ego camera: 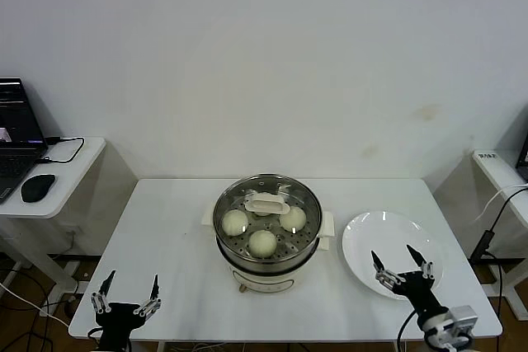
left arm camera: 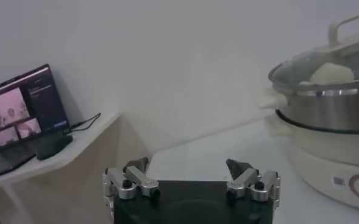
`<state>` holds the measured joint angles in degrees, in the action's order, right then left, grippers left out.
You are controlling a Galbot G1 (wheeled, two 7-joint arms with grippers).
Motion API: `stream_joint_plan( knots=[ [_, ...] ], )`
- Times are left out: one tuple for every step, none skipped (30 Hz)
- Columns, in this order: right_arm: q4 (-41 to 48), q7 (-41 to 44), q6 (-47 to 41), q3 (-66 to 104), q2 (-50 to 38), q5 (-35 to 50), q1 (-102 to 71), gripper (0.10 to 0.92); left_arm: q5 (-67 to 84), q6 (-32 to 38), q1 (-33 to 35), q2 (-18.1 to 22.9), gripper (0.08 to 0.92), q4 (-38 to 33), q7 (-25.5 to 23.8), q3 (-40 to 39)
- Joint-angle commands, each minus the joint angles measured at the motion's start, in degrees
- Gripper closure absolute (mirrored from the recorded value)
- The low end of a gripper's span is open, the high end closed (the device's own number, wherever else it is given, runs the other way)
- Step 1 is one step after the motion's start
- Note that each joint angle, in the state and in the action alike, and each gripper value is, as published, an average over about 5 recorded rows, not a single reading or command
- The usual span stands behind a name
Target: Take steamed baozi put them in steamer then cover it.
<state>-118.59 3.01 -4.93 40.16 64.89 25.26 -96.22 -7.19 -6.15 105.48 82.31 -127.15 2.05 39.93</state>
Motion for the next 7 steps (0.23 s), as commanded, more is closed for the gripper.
stream_joint_plan(
  knots=[
    [0.0,-0.6,-0.5,0.9,2.9,-2.9,0.4,0.203,0.5,0.9,-0.3,0.1,0.177,0.7,-0.7,0.1],
    [0.0,-0.6,-0.6,1.0,3.0,-3.1,0.3,0.203,0.5,0.9,-0.4,0.0,0.177,0.8,-0.7,0.2],
    [0.0,-0.7,-0.7,1.1,3.0,-3.2,0.1,0.203,0.6,0.9,-0.6,-0.2,0.177,0.9,-0.6,0.2],
    [0.0,-0.8,-0.8,1.2,3.0,-3.2,0.0,0.203,0.6,0.9,-0.6,-0.3,0.177,1.0,-0.6,0.3],
    [0.0,-0.9,-0.9,1.2,3.0,-3.3,0.0,0.203,0.6,1.0,-0.7,-0.5,0.177,1.0,-0.6,0.3],
    [0.0,-1.0,-1.0,1.3,3.0,-3.3,0.0,0.203,0.6,1.0,-0.7,-0.6,0.177,1.0,-0.6,0.4],
    [-0.1,-1.1,-1.0,1.3,3.0,-3.3,-0.1,0.203,0.6,1.0,-0.7,-0.6,0.177,1.0,-0.6,0.4]
  ],
)
